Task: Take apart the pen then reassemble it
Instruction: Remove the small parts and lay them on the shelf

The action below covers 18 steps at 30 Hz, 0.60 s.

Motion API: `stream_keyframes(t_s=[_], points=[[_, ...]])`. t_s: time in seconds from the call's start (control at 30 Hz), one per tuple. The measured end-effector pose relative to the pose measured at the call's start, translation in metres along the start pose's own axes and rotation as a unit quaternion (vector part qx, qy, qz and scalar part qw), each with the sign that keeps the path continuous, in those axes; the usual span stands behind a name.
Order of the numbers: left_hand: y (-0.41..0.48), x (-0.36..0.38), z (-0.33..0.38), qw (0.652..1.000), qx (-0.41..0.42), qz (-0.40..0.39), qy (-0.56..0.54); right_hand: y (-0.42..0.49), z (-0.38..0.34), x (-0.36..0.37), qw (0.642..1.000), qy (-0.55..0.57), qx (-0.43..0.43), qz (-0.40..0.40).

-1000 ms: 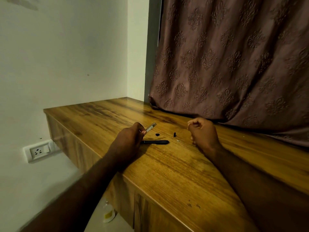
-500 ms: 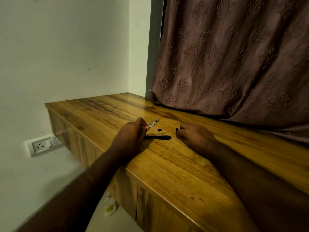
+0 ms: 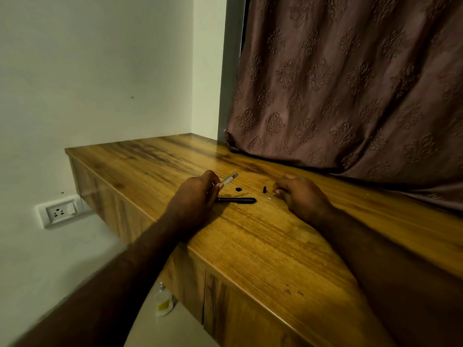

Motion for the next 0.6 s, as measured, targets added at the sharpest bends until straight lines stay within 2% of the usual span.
stream_keyframes(t_s=[0.23, 0.6], points=[[-0.001, 0.0, -0.001, 1.0, -0.009, -0.001, -0.003, 0.004, -0.029, 0.01, 0.996, -0.05, -0.057, -0.044], [-0.001, 0.0, 0.0, 1.0, -0.006, 0.001, 0.003, 0.005, -0.03, 0.014, 0.994, -0.056, -0.07, -0.056]])
Point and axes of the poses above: each hand's wrist, its own y-axis towards the middle knuckle, its own x-axis out of the palm, z = x × y, the point moved 10 cm from there along y, towards the middle knuckle, and after that the axes turned 11 degrees about -y, right-handed, at the moved point
